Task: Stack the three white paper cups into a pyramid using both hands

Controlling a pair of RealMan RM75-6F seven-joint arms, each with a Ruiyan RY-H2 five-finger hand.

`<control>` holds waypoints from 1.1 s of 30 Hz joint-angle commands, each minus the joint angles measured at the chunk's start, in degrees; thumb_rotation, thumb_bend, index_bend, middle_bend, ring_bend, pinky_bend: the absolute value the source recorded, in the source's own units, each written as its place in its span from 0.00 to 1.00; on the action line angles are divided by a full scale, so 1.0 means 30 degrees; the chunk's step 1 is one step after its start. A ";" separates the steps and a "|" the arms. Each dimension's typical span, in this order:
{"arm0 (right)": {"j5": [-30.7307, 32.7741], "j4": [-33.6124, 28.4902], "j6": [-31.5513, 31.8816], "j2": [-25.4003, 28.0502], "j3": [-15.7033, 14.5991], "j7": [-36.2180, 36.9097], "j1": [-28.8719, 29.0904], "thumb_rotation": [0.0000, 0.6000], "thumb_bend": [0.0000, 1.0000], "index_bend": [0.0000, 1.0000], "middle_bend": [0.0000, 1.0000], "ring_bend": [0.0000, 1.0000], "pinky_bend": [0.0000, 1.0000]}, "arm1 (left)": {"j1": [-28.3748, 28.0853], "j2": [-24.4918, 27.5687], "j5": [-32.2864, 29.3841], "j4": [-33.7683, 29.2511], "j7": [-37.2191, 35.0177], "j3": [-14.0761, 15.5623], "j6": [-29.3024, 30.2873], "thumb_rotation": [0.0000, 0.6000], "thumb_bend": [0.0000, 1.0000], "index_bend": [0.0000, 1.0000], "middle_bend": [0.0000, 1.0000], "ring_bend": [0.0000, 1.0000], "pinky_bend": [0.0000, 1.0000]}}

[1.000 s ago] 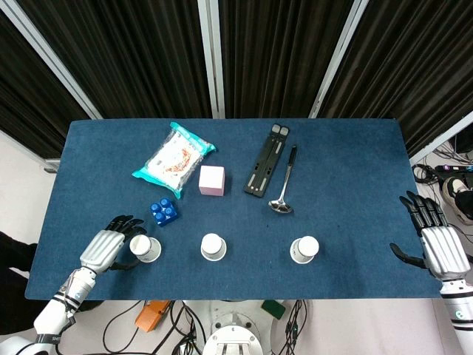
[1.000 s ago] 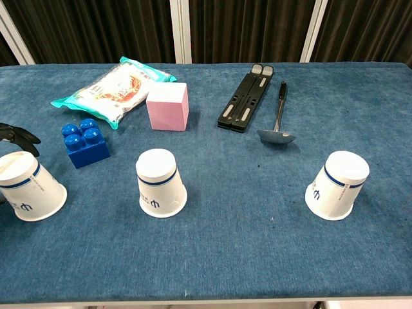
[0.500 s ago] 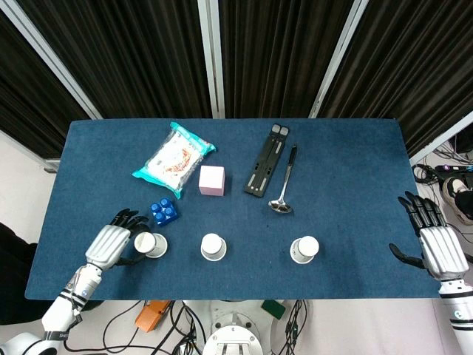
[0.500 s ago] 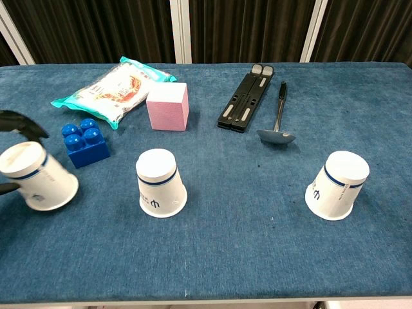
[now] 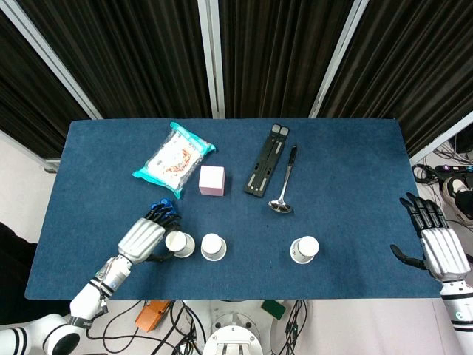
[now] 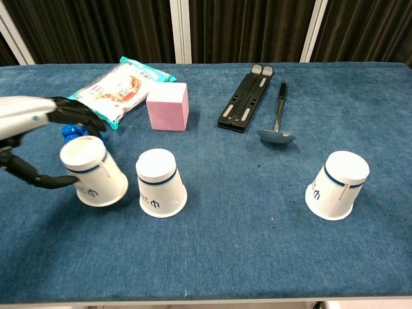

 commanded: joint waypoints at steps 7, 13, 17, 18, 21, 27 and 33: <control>0.0061 0.0239 -0.0074 -0.0052 0.0010 0.0238 0.0012 1.00 0.37 0.00 0.00 0.00 0.00 | -0.0927 -0.0908 -0.1543 -0.0560 0.2016 -0.0299 -0.0852 0.92 0.30 0.44 0.20 0.09 0.01; 0.0123 0.0379 -0.0102 -0.0088 -0.0002 0.0382 -0.0016 1.00 0.37 0.00 0.00 0.00 0.00 | -0.1111 -0.1231 -0.1976 -0.0416 0.2521 -0.0245 -0.0768 0.91 0.30 0.44 0.20 0.09 0.01; 0.0144 0.0416 -0.0122 -0.0103 0.0002 0.0410 -0.0016 1.00 0.37 0.00 0.00 0.00 0.00 | -0.1159 -0.1354 -0.2115 -0.0357 0.2763 -0.0153 -0.0621 0.92 0.29 0.44 0.20 0.09 0.01; 0.0145 0.0415 -0.0132 -0.0103 0.0000 0.0408 -0.0014 1.00 0.37 0.00 0.00 0.00 0.00 | -0.1169 -0.1379 -0.2136 -0.0344 0.2778 -0.0132 -0.0593 0.92 0.28 0.43 0.20 0.09 0.01; 0.0126 0.0429 -0.0165 -0.0118 -0.0006 0.0414 0.0006 1.00 0.37 0.00 0.00 0.00 0.00 | -0.1200 -0.1447 -0.2183 -0.0298 0.2841 -0.0054 -0.0503 0.92 0.27 0.40 0.20 0.09 0.01; 0.0229 0.0491 -0.0333 -0.0139 0.0013 0.0468 0.0066 1.00 0.37 0.00 0.00 0.00 0.00 | -0.1275 -0.1526 -0.2451 -0.0285 0.3045 0.0071 -0.0450 0.92 0.24 0.33 0.18 0.09 0.01; 0.0092 0.0407 -0.0591 -0.0145 -0.0051 0.0227 0.0224 1.00 0.37 0.00 0.00 0.00 0.00 | -0.1244 -0.1516 -0.2503 -0.0383 0.3151 0.0229 -0.0200 0.91 0.21 0.29 0.18 0.09 0.01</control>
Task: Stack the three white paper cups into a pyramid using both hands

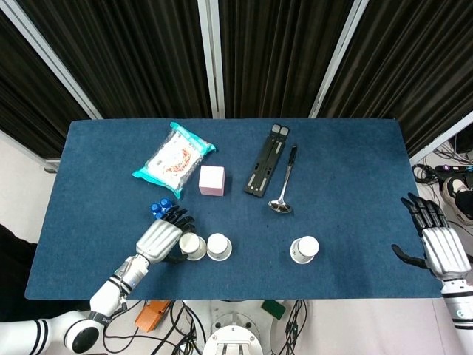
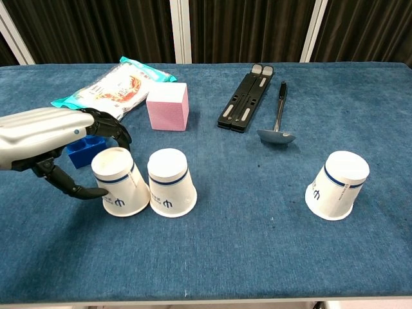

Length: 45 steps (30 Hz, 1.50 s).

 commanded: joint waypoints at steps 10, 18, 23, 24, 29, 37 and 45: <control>-0.1686 -0.0933 -0.2129 -0.0005 -0.0773 -0.1018 0.1419 1.00 0.37 0.00 0.00 0.00 0.00 | 0.0968 0.1113 0.1301 -0.0873 -0.0373 0.0406 0.2350 0.91 0.18 0.24 0.17 0.09 0.01; -0.2795 -0.2323 -0.6223 -0.0297 -0.1086 -0.3519 0.4072 1.00 0.37 0.00 0.00 0.00 0.00 | 0.2415 0.2478 0.2049 -0.1063 -0.1753 0.0516 0.4883 0.92 0.18 0.24 0.17 0.09 0.01; -0.1953 -0.2982 -0.8565 -0.0711 -0.0904 -0.5682 0.5289 1.00 0.37 0.06 0.00 0.00 0.00 | 0.3083 0.2966 0.2055 -0.0817 -0.2559 0.0594 0.5637 0.92 0.18 0.24 0.17 0.09 0.01; -0.1785 -0.3054 -0.8824 -0.0769 -0.0855 -0.6006 0.5438 1.00 0.37 0.08 0.00 0.00 0.00 | 0.3175 0.3018 0.2028 -0.0761 -0.2665 0.0610 0.5701 0.92 0.18 0.24 0.17 0.09 0.01; -0.0846 -0.3285 -0.9841 -0.1117 -0.0674 -0.7258 0.6040 1.00 0.37 0.19 0.00 0.00 0.00 | 0.3534 0.3344 0.1736 -0.0635 -0.3048 0.0677 0.5729 0.94 0.18 0.24 0.17 0.09 0.01; -0.0047 -0.3238 -1.0791 -0.1771 -0.0601 -0.7853 0.6846 1.00 0.43 0.21 0.01 0.00 0.00 | 0.3822 0.3568 0.1618 -0.0390 -0.3496 0.0576 0.5746 0.95 0.18 0.24 0.17 0.09 0.01; 0.0423 -0.2996 -1.1309 -0.2362 -0.0571 -0.7700 0.7491 1.00 0.46 0.35 0.04 0.00 0.00 | 0.4061 0.3641 0.1642 -0.0175 -0.3848 0.0511 0.5802 0.96 0.18 0.24 0.17 0.09 0.01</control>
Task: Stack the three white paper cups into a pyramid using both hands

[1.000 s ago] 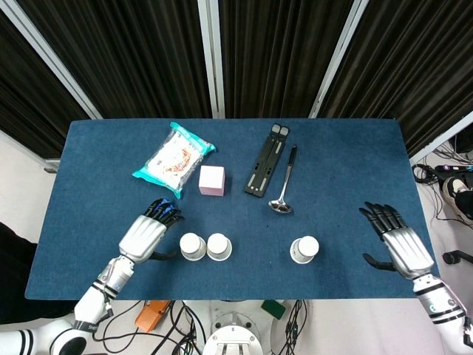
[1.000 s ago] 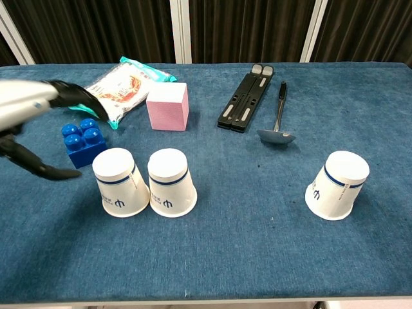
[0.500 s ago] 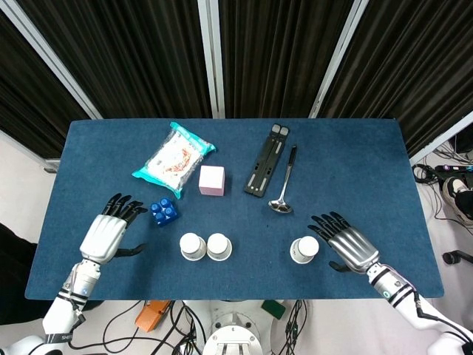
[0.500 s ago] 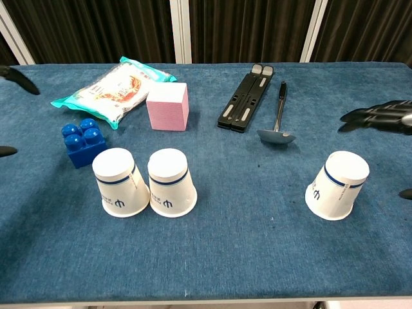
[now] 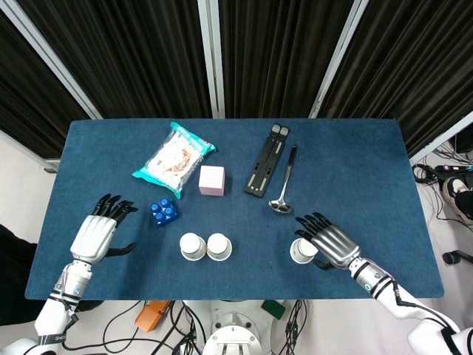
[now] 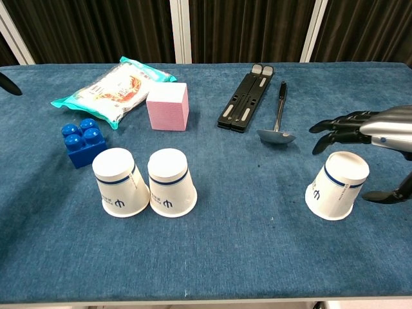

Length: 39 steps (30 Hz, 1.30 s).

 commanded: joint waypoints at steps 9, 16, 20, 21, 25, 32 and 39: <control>-0.0264 -0.1515 0.1397 0.1035 0.0538 0.0155 0.0245 1.00 0.48 0.40 0.06 0.00 0.00 | 0.0532 0.0370 -0.0148 0.0478 -0.0203 0.0038 0.0268 0.99 0.18 0.24 0.17 0.09 0.01; -0.0926 -0.3833 0.1153 0.2081 0.2356 0.1325 0.2187 1.00 0.47 0.40 0.06 0.00 0.00 | 0.1179 0.0624 -0.0652 0.0814 -0.0203 0.0086 0.0631 0.99 0.18 0.24 0.17 0.09 0.01; -0.0084 -0.4299 -0.0690 0.1298 0.3650 0.1515 0.4284 1.00 0.48 0.40 0.06 0.00 0.00 | 0.1430 0.0681 -0.0889 0.0874 -0.0220 0.0172 0.0578 1.00 0.18 0.24 0.17 0.09 0.01; 0.0236 -0.4298 -0.1205 0.1031 0.3912 0.1333 0.4800 1.00 0.48 0.40 0.06 0.00 0.00 | 0.1457 0.0704 -0.0918 0.0871 -0.0220 0.0197 0.0521 1.00 0.18 0.24 0.16 0.08 0.01; 0.2379 -0.3974 -0.3411 -0.0492 0.4950 0.0128 0.7124 1.00 0.48 0.40 0.06 0.00 0.00 | 0.1610 0.0698 -0.0880 0.0954 -0.0374 0.0194 0.0558 1.00 0.18 0.24 0.16 0.08 0.01; 0.6568 -0.2720 -0.4945 -0.2544 0.5600 -0.2527 1.0109 1.00 0.48 0.40 0.06 0.00 0.00 | 0.1738 0.0554 -0.0904 0.1280 -0.0569 0.0162 0.0409 1.00 0.18 0.24 0.16 0.08 0.01; 1.0578 -0.2180 -0.4771 -0.3648 0.4943 -0.5408 1.2727 1.00 0.48 0.38 0.06 0.00 0.00 | 0.1866 0.0451 -0.0928 0.1569 -0.0867 0.0081 0.0351 1.00 0.18 0.24 0.16 0.08 0.01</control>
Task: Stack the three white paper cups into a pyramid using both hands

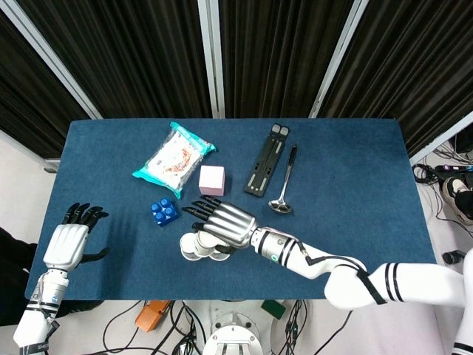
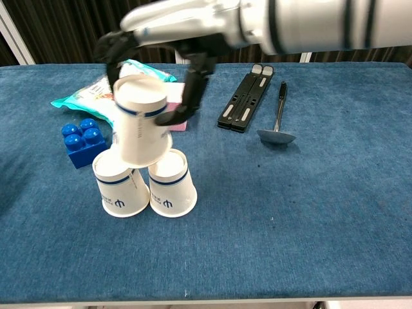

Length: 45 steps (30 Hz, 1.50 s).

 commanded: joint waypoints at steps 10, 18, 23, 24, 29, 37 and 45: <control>0.6182 -0.0099 0.1826 -0.1069 -0.1768 -0.4191 0.3807 1.00 0.48 0.32 0.06 0.00 0.00 | 0.0228 -0.0120 0.0014 0.0331 -0.0417 -0.0035 -0.0070 1.00 0.18 0.24 0.16 0.08 0.01; 0.6793 -0.0472 0.2645 -0.1026 -0.2149 -0.4156 0.4385 1.00 0.48 0.22 0.07 0.00 0.00 | 0.0299 -0.0157 0.0093 0.0415 -0.0517 -0.0125 -0.0057 1.00 0.18 0.24 0.16 0.08 0.01; 0.5340 -0.1710 0.3815 0.0376 -0.2254 -0.3285 0.3336 1.00 0.48 0.11 0.07 0.00 0.00 | 0.0372 -0.0033 0.0119 0.0504 -0.0682 -0.0212 0.0020 1.00 0.18 0.24 0.16 0.08 0.01; 0.4867 -0.2014 0.4246 0.0805 -0.2367 -0.3113 0.2918 1.00 0.48 0.10 0.06 0.00 0.00 | 0.0390 -0.0013 0.0117 0.0539 -0.0747 -0.0239 0.0049 1.00 0.18 0.24 0.16 0.08 0.01; 0.1024 -0.3328 0.8556 0.3508 -0.4251 -0.2891 -0.0830 1.00 0.48 0.04 0.07 0.00 0.00 | 0.0523 0.0074 0.0135 0.0946 -0.1191 -0.0434 0.0328 1.00 0.18 0.24 0.16 0.08 0.01; -0.4858 -0.1417 1.5837 0.6031 -0.7964 0.2417 -0.8767 1.00 0.45 0.00 0.04 0.00 0.00 | 0.0820 -0.0019 0.0365 0.1691 -0.1533 -0.0705 0.1113 1.00 0.18 0.24 0.16 0.08 0.01; -0.6146 0.2976 1.9681 0.5382 -0.9260 0.8032 -1.4386 1.00 0.45 0.00 0.02 0.00 0.00 | 0.1484 0.0215 0.0548 0.1828 -0.1922 -0.0637 0.2017 1.00 0.18 0.24 0.16 0.08 0.01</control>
